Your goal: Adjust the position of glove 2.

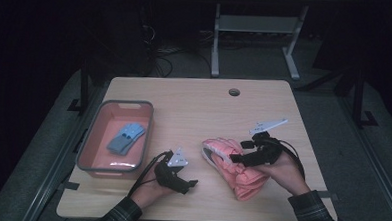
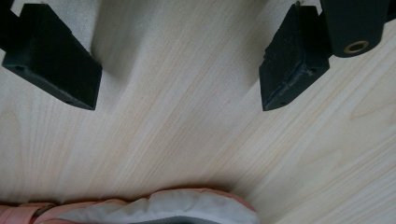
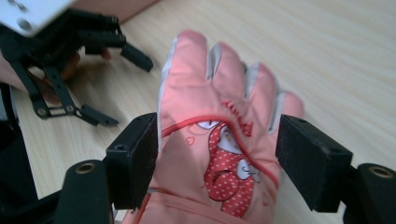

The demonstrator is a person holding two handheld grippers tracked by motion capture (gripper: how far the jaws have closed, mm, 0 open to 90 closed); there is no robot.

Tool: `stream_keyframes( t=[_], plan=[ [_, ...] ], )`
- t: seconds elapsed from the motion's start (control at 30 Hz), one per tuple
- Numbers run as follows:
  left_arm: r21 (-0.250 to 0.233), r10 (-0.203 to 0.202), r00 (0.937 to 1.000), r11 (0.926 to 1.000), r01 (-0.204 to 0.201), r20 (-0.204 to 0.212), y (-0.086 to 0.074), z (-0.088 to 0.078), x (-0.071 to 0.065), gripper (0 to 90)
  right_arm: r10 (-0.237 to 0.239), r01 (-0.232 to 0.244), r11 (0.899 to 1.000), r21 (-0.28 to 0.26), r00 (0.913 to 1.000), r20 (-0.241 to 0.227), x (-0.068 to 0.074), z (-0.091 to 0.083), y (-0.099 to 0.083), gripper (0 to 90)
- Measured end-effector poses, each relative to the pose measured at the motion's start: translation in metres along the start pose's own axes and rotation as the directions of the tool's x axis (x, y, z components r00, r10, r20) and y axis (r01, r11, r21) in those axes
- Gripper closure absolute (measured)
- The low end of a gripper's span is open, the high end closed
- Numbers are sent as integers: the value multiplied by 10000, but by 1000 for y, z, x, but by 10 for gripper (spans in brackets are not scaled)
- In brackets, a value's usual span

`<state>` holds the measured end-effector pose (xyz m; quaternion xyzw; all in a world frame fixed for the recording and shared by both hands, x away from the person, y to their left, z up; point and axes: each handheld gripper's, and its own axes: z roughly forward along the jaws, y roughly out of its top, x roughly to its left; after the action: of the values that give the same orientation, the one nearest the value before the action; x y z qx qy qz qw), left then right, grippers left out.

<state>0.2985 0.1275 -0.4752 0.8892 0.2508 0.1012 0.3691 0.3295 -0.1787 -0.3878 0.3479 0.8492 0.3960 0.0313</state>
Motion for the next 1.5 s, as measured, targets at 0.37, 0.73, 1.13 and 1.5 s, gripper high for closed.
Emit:
stream_keyframes(
  t=[0.37, 0.73, 1.13, 1.5],
  plan=[
    [202, -130, 9994, 9997, 124, 306, 15, -7, -4, 696, 135, -97, 9986, -519, 9971, 747, -18, -32, -13, 729],
    [210, 173, 9941, 9996, -197, 1068, 43, 17, -26, 895, 208, -285, 9976, 630, 9927, 1184, -46, -20, -50, 897],
    [39, 91, 9910, 9999, -97, 1333, 57, 40, -33, 893, 118, -166, 9876, 1560, 9994, 314, -41, 2, -73, 897],
    [109, -166, 9935, 9998, 155, 1126, 50, 33, -18, 893, -373, 463, 9872, 1523, 9974, -614, -17, 21, -66, 898]
  ],
)
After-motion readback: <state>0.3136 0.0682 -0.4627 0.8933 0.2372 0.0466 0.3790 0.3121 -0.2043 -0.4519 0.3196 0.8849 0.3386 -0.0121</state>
